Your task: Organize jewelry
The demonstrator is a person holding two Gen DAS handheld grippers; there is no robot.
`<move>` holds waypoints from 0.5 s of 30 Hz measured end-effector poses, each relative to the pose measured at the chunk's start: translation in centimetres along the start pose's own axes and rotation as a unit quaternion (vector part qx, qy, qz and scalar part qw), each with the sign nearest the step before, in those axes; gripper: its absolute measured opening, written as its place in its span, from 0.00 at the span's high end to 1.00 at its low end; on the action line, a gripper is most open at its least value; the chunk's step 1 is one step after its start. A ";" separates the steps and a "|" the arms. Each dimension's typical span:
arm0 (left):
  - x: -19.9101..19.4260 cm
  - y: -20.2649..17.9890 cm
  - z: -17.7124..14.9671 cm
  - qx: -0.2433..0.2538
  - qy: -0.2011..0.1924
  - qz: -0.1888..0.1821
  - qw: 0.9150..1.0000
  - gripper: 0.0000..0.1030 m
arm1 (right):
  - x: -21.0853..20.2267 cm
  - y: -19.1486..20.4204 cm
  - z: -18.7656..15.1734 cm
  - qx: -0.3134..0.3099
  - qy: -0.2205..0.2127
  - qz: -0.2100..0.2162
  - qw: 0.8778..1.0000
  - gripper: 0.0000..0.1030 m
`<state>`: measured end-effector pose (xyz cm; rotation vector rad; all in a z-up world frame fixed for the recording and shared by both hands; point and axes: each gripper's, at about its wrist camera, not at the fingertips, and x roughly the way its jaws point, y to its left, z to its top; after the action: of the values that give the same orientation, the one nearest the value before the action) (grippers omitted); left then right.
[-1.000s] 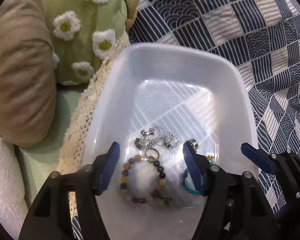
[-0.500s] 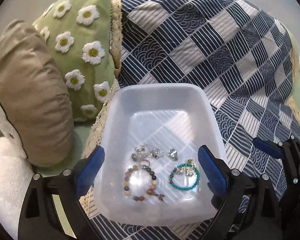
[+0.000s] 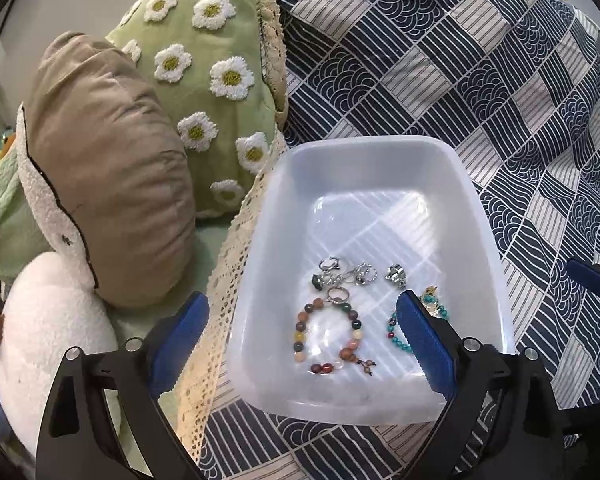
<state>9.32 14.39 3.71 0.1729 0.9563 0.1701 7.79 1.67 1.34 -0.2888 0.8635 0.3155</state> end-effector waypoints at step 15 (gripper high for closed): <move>1.2 -0.8 -0.4 0.020 0.016 0.002 1.000 0.12 | 1.0 -0.9 -1.0 0.013 0.013 -0.002 1.000 0.14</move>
<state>9.67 13.92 2.35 0.2092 0.9927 0.1569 7.98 0.65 0.06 -0.2703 0.8928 0.2975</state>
